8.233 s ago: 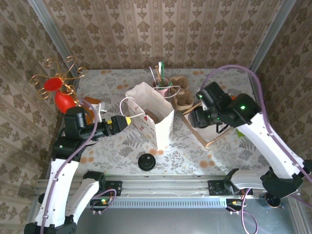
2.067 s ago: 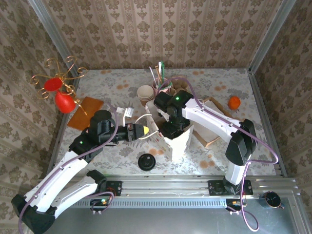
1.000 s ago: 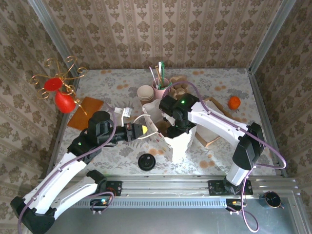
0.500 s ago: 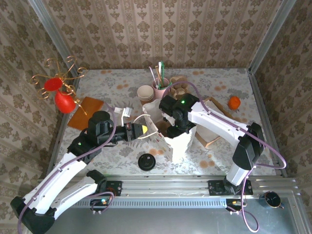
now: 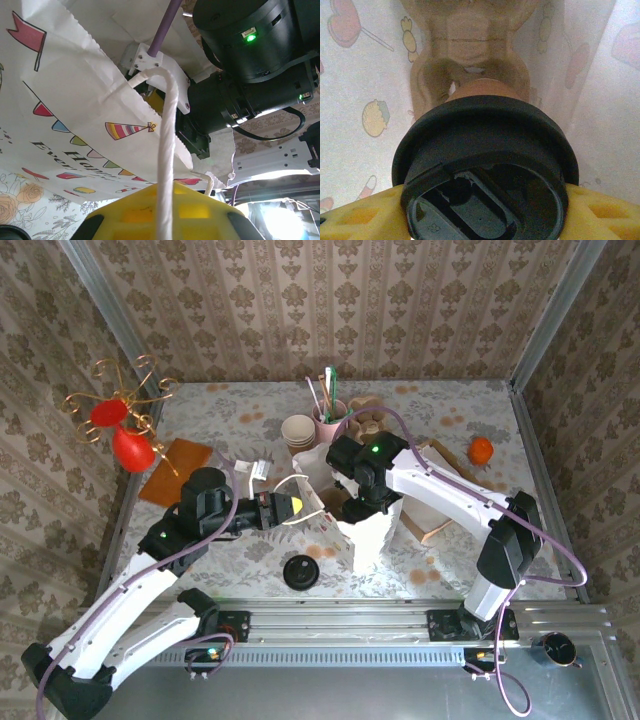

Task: Pack the takeout coffee

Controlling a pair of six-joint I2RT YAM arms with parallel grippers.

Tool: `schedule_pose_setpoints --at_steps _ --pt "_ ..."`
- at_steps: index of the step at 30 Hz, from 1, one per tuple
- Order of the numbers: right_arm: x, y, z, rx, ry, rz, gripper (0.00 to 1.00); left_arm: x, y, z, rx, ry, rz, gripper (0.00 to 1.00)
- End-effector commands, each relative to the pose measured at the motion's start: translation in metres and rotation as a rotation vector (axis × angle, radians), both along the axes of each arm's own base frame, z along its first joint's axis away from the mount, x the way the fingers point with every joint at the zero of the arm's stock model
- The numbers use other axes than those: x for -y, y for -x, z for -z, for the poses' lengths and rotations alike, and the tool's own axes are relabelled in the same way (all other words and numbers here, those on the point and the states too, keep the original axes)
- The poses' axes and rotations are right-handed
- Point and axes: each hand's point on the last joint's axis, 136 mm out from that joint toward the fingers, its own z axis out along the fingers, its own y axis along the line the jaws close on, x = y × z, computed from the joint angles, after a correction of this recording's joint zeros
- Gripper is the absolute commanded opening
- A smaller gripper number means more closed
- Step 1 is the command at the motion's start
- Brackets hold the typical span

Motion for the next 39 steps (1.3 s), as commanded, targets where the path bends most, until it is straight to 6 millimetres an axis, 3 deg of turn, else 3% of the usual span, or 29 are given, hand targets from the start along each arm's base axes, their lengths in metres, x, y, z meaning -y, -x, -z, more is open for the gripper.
schedule_pose_setpoints --at_steps 1,27,39 --pt "0.003 0.007 0.006 -0.037 0.021 0.001 0.66 0.001 0.001 -0.004 0.004 0.011 0.004 0.00" --pt "0.003 0.007 0.009 -0.042 0.023 0.002 0.66 0.001 0.002 -0.003 0.006 0.014 0.004 0.00" --pt "-0.006 -0.004 0.007 0.015 -0.025 0.009 0.65 0.001 0.002 0.000 -0.002 0.011 0.004 0.00"
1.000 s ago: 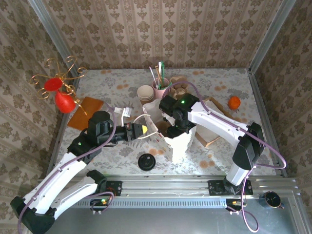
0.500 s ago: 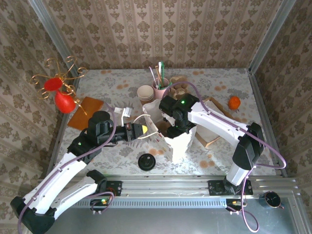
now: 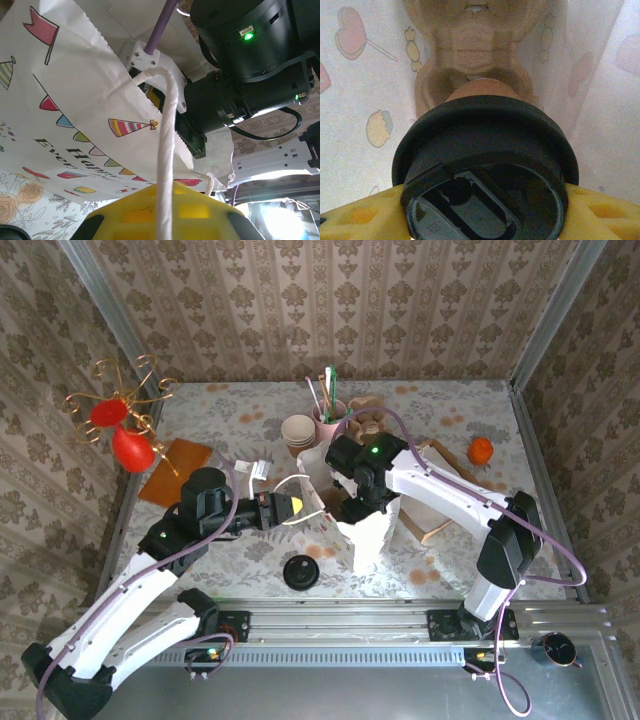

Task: Pack the takeout coffee

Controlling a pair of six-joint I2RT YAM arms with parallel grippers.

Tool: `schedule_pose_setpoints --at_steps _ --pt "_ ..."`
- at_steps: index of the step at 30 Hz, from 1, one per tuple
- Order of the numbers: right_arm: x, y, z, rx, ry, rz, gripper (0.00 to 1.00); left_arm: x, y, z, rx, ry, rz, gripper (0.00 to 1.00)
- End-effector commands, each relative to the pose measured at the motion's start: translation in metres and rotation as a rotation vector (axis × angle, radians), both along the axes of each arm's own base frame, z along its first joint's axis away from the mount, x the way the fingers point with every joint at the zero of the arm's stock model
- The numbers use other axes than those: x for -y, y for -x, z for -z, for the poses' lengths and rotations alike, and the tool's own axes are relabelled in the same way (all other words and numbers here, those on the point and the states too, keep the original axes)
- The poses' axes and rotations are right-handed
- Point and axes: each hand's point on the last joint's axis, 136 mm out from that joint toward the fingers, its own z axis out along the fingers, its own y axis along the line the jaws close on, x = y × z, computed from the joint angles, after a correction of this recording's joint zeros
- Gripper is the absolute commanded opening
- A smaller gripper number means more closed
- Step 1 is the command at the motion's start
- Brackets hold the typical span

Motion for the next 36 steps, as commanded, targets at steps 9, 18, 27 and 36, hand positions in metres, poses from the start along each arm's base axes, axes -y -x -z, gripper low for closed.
schedule_pose_setpoints --at_steps 9,18,27,36 --pt "-0.001 -0.002 0.012 -0.009 -0.011 0.022 0.65 0.001 0.002 0.001 -0.005 0.010 0.005 0.00" --pt "0.002 -0.002 0.013 -0.006 -0.009 0.027 0.65 0.001 0.002 -0.001 -0.003 0.016 0.003 0.00" --pt "0.004 -0.002 0.018 -0.011 -0.006 0.031 0.65 0.001 0.002 0.002 -0.005 0.013 0.000 0.00" --pt "0.004 -0.003 0.018 -0.014 -0.004 0.034 0.65 0.002 0.001 0.002 -0.005 0.012 0.004 0.00"
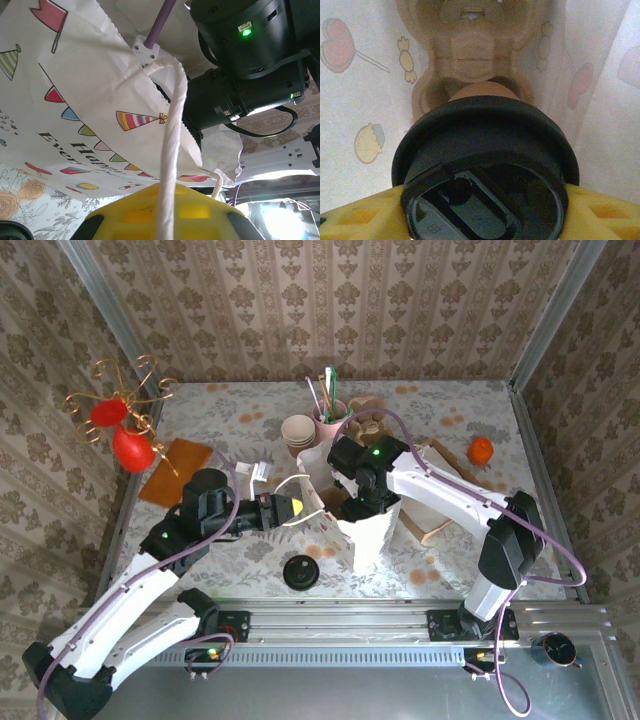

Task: Pack the takeout coffee

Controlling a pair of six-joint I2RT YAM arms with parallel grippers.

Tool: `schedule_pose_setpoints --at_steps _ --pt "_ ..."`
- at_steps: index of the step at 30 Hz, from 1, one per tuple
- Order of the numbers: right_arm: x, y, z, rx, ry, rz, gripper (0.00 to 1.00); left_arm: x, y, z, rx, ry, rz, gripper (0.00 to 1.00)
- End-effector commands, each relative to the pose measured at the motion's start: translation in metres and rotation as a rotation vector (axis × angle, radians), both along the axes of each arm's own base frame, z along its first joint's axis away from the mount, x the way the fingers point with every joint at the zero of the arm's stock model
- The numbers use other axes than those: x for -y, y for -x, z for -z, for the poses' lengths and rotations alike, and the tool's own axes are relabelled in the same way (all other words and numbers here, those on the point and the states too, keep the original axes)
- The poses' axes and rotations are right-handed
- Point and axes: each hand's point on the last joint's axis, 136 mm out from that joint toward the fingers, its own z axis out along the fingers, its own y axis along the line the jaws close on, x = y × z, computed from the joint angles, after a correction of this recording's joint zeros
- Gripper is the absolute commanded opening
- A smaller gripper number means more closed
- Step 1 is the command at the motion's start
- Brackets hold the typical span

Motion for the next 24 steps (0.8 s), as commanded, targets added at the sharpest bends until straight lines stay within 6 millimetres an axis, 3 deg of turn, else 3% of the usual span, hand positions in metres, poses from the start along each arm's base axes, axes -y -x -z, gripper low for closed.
schedule_pose_setpoints --at_steps 1,24 --pt "0.0038 0.0023 0.0090 -0.029 0.010 0.021 0.65 0.0013 0.0016 -0.0054 0.014 0.019 0.006 0.00" --pt "0.0016 0.0012 0.0145 -0.030 0.000 0.026 0.65 0.0004 0.0031 -0.0031 0.002 0.011 0.007 0.00"
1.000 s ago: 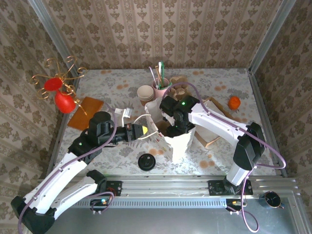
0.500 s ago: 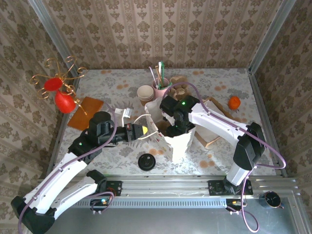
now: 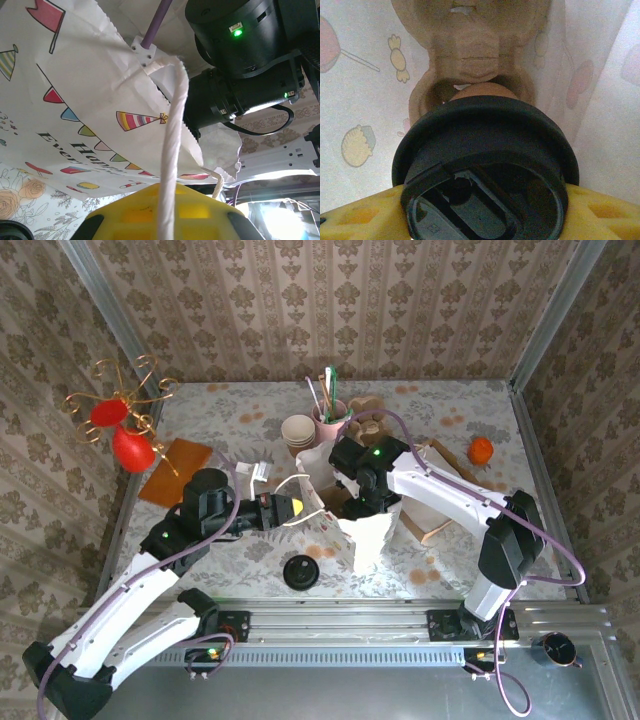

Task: Pack the takeout coffee

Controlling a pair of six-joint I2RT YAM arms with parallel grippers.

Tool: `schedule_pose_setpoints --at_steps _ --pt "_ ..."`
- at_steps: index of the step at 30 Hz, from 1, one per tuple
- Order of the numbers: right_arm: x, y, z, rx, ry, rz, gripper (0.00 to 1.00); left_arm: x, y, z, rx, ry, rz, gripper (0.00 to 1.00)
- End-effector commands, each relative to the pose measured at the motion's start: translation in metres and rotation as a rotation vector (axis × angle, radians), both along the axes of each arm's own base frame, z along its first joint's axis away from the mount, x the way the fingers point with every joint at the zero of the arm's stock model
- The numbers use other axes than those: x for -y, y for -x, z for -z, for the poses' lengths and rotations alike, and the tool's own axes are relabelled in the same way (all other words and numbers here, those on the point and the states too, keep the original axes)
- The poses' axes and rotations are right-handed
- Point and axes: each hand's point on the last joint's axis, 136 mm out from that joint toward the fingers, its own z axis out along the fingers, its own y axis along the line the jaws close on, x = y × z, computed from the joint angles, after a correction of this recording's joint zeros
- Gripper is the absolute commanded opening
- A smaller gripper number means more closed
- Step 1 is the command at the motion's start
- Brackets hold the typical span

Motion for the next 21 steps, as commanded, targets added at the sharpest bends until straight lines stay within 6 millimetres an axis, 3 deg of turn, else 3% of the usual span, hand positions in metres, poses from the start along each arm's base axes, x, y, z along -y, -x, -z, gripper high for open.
schedule_pose_setpoints --at_steps 1,21 --pt "-0.0022 0.0013 0.0093 -0.023 -0.007 0.017 0.65 0.0001 0.0035 -0.0035 0.005 0.012 0.008 0.00" --pt "-0.0059 0.0003 0.0107 -0.034 -0.022 0.017 0.65 0.0018 0.0020 -0.0030 0.006 0.018 0.009 0.00"
